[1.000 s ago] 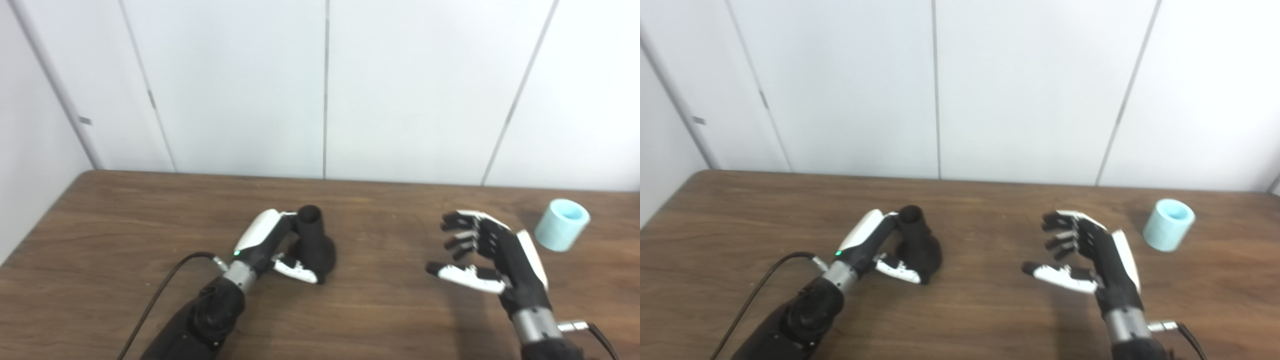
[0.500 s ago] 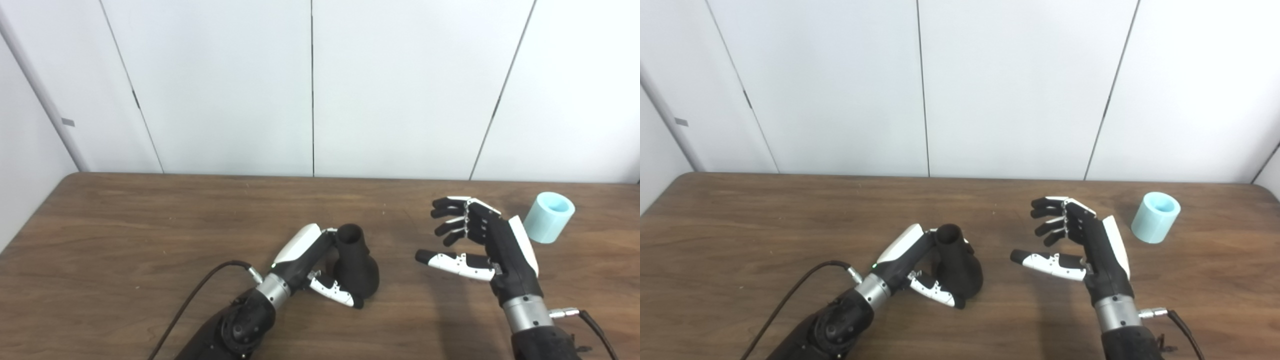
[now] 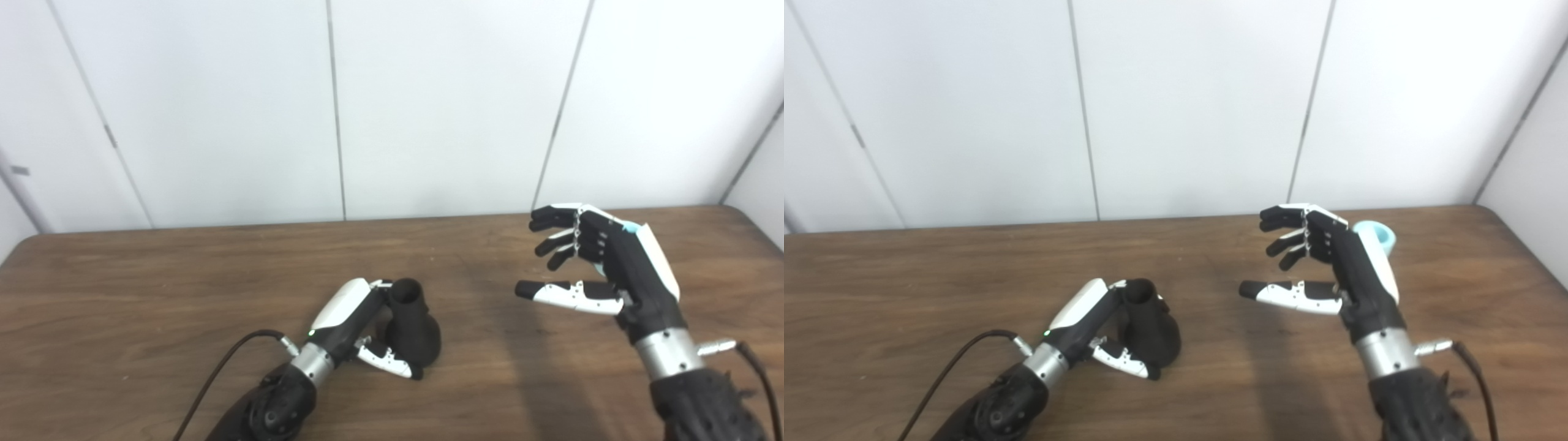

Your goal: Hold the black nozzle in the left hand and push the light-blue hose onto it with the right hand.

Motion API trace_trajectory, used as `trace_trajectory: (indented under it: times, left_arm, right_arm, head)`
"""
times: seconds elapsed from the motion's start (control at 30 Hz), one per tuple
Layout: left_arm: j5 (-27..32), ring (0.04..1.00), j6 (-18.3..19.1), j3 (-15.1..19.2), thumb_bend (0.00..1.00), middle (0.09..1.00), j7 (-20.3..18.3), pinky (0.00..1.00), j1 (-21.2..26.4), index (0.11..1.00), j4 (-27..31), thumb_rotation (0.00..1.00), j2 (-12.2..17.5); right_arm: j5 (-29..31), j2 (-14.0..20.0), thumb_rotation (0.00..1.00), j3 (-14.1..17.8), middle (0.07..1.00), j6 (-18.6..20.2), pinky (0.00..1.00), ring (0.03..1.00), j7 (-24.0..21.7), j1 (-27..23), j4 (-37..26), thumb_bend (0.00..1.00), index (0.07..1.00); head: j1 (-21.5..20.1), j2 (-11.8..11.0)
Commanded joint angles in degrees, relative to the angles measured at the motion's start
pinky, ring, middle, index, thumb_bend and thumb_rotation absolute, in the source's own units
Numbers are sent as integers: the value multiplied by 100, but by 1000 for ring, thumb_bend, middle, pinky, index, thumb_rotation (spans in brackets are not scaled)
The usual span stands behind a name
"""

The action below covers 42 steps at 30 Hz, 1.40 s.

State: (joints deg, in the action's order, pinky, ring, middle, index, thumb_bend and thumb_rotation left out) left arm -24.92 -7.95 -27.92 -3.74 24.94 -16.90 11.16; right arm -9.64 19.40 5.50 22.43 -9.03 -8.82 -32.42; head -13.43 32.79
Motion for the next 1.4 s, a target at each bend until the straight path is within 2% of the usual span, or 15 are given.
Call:
trace_trajectory:
  times: [0.0, 0.07, 0.17, 0.23, 0.3, 0.33, 0.5, 0.6, 0.67, 0.77, 0.93, 1.1, 1.2, 1.37]
  left_arm:
    - [-499, 580, 287, -288, 526, 470, -328, 957, -204, 496, -313, 0, 107]
    - [-609, 588, 341, -313, 526, 484, -311, 963, -199, 489, -381, 0, 147]
    - [-615, 596, 346, -295, 525, 492, -312, 965, -203, 484, -498, 0, 195]
    - [-608, 600, 336, -281, 525, 498, -302, 965, -195, 480, -589, 0, 227]
    - [-581, 606, 281, -260, 524, 503, -287, 965, -190, 476, -664, 0, 275]
    - [-567, 611, 242, -246, 524, 504, -273, 965, -195, 476, -682, 0, 306]
    - [-476, 619, -17, -137, 525, 497, -236, 971, -210, 480, -808, 0, 435]
    - [-432, 607, -154, -107, 526, 473, -248, 979, -203, 494, -912, 0, 447]
    - [-406, 603, -251, -101, 525, 462, -245, 982, -207, 499, -1025, 0, 470]
    - [-383, 601, -352, -86, 525, 456, -246, 985, -216, 502, -1125, 0, 486]
    - [-415, 592, -408, -120, 526, 459, -247, 993, -254, 500, -1132, 0, 504]
    - [-392, 585, -478, -95, 526, 459, -216, 992, -255, 500, -1143, 0, 518]
    - [-372, 585, -484, -72, 526, 459, -212, 991, -266, 500, -1158, 0, 528]
    - [-388, 589, -470, -66, 526, 456, -230, 989, -272, 501, -1141, 0, 552]
  right_arm:
    - [-391, 1148, 150, 400, 718, 317, 461, 598, -410, -752, -279, 707, 680]
    - [-598, 1583, 183, 555, 733, 447, 468, 617, -685, -1039, -175, 749, 685]
    - [-723, 2033, 203, 754, 763, 447, 479, 649, -1030, -1438, 269, 786, 690]
    - [-712, 2336, 199, 766, 776, 447, 487, 660, -1164, -1666, 595, 803, 697]
    - [-819, 2519, 192, 686, 786, 447, 496, 667, -1262, -1838, 820, 825, 707]
    - [-976, 2558, 189, 640, 791, 447, 499, 669, -1362, -1922, 921, 827, 712]
    - [-2039, 2469, 129, 446, 818, 449, 555, 704, -2270, -2308, 1426, 793, 735]
    - [-2286, 2473, 77, 369, 830, 447, 590, 746, -2647, -2446, 1744, 767, 745]
    - [-2297, 2492, 67, 236, 843, 446, 610, 762, -2720, -2528, 2086, 758, 762]
    - [-2390, 2388, 88, 173, 854, 446, 643, 786, -2681, -2583, 2339, 771, 772]
    - [-2568, 2002, 152, 53, 878, 446, 697, 826, -2113, -2590, 2954, 812, 797]
    - [-2576, 1998, 160, -203, 925, 446, 746, 867, -2143, -2831, 3597, 810, 848]
    - [-2515, 1970, 194, -344, 958, 446, 780, 896, -2145, -3009, 4012, 864, 892]
    - [-2399, 1884, 218, -451, 966, 445, 812, 927, -2025, -3199, 4557, 911, 915]
  head:
    - [-111, -22]
    - [-263, -59]
    - [-510, -125]
    - [-640, -191]
    - [-1033, -360]
    - [-1033, -360]
    - [-1416, -560]
    - [-1437, -576]
    - [-1664, -744]
    - [-1682, -769]
    - [-1603, -751]
    - [-1571, -754]
    - [-1554, -758]
    - [-1544, -748]
